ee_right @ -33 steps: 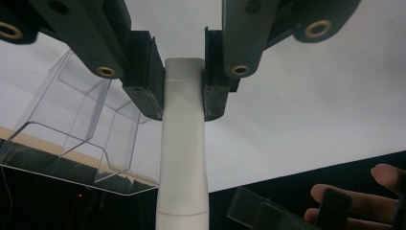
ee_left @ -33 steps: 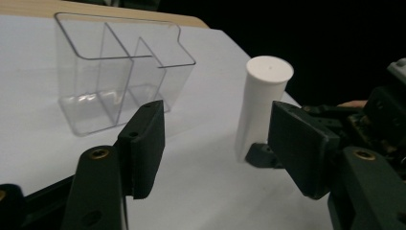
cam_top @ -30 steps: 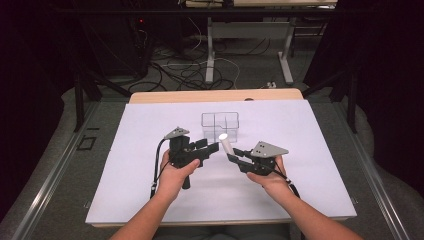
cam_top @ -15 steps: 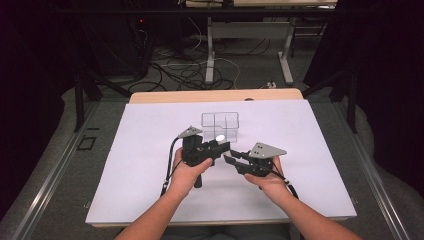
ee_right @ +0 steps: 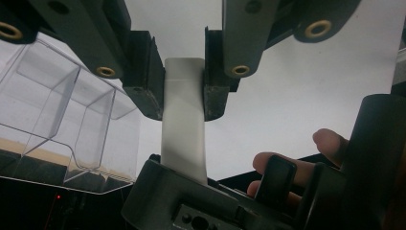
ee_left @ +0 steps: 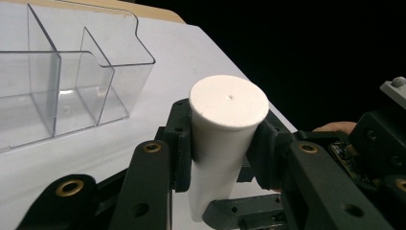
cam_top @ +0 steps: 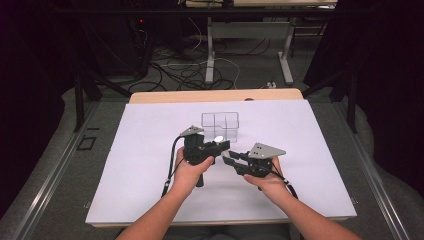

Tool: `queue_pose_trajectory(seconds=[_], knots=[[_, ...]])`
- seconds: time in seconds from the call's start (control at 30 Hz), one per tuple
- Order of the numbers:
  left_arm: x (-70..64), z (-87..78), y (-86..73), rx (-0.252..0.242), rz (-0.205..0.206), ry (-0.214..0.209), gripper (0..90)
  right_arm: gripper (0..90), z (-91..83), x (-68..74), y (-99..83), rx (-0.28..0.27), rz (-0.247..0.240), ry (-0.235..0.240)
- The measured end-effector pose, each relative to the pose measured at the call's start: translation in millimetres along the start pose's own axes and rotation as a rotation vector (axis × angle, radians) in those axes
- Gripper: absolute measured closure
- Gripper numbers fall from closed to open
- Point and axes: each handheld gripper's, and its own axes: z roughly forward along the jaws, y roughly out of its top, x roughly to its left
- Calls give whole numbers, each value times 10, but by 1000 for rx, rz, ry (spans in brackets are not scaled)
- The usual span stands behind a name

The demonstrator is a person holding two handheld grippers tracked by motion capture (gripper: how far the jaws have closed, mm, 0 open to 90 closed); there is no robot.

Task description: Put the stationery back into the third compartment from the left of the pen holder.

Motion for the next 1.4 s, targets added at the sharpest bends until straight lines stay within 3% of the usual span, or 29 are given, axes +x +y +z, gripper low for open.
queue_pose_trajectory(seconds=[0.27, 0.37, 0.53, 0.73, 1.1, 1.4], knots=[[-3, 15, 7, 9, 17, 15, 665, 698, 2, -19, -6, 15, 3, 8], [-13, 35, 27, 10, 26, 23, 666, 626, 22, -15, -15, 5, 3, 5], [-25, 43, 77, 9, 34, 30, 667, 537, 54, -3, -35, 36, -25, 11], [-25, 51, 190, 4, 63, 51, 666, 484, 62, -30, -70, 85, -10, 18], [-51, 80, 491, -46, 116, 112, 666, 323, 59, -93, -92, 94, 14, -32], [-101, 161, 630, -59, 183, 150, 666, 185, 68, -135, -93, 148, 39, -64]])
